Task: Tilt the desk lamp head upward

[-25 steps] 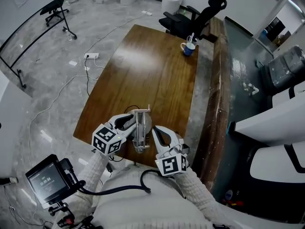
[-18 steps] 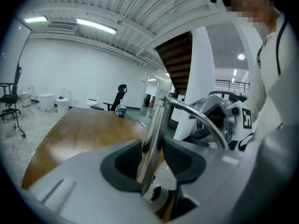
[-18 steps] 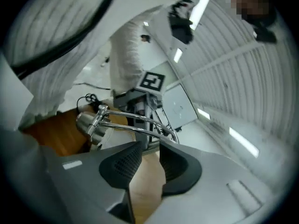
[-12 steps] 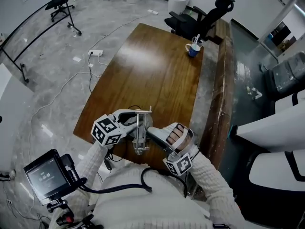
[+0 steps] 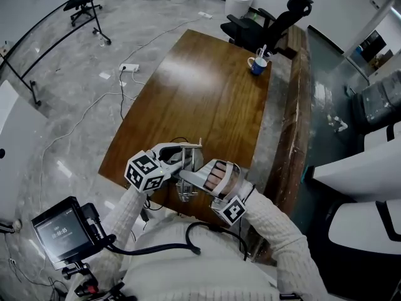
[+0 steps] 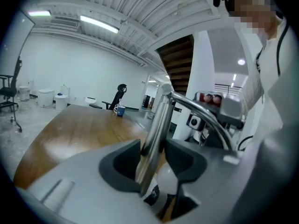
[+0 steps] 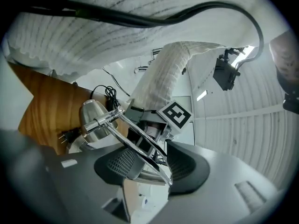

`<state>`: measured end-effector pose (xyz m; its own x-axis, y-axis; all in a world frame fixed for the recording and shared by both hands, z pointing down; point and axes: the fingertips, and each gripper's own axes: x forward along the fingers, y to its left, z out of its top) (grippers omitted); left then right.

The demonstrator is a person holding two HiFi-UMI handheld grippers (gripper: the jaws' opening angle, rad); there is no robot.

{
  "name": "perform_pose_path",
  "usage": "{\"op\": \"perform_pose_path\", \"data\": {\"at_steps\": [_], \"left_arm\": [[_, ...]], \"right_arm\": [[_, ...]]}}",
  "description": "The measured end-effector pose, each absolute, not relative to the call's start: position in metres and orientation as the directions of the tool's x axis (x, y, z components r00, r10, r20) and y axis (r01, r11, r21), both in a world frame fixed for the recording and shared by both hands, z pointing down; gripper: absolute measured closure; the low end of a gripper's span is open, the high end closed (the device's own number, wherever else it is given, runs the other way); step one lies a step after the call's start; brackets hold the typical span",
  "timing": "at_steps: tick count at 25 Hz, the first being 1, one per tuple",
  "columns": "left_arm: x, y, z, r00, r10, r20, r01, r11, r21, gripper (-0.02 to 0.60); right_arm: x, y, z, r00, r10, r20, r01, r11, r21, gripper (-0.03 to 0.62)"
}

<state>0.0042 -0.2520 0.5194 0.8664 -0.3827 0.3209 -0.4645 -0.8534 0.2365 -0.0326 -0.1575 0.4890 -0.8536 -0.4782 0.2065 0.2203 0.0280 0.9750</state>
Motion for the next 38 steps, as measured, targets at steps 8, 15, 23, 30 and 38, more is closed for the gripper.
{"op": "perform_pose_path", "data": {"at_steps": [8,15,23,30,38], "left_arm": [[0.001,-0.26,0.52,0.852,-0.417,0.316,-0.494,-0.84,0.225,0.42],[0.0,-0.268,0.523,0.854,-0.426,0.299,-0.498,-0.836,0.23,0.419],[0.0,-0.272,0.524,0.861,-0.416,0.292,-0.487,-0.839,0.242,0.416],[0.0,-0.272,0.527,0.852,-0.436,0.289,-0.496,-0.849,0.183,0.424],[0.003,-0.271,0.53,0.853,-0.427,0.3,-0.486,-0.859,0.161,0.425]], "right_arm": [[-0.034,-0.167,0.492,-0.835,-0.503,0.222,0.204,0.092,0.975,0.396],[-0.034,-0.174,0.491,-0.834,-0.452,0.316,0.222,0.25,0.942,0.365],[-0.033,-0.171,0.471,-0.855,-0.335,0.396,0.202,0.489,0.849,0.359],[-0.032,-0.172,0.435,-0.892,-0.149,0.426,0.16,0.778,0.608,0.361],[-0.029,-0.192,0.388,-0.98,0.037,0.196,0.065,0.989,0.136,0.367]]}}
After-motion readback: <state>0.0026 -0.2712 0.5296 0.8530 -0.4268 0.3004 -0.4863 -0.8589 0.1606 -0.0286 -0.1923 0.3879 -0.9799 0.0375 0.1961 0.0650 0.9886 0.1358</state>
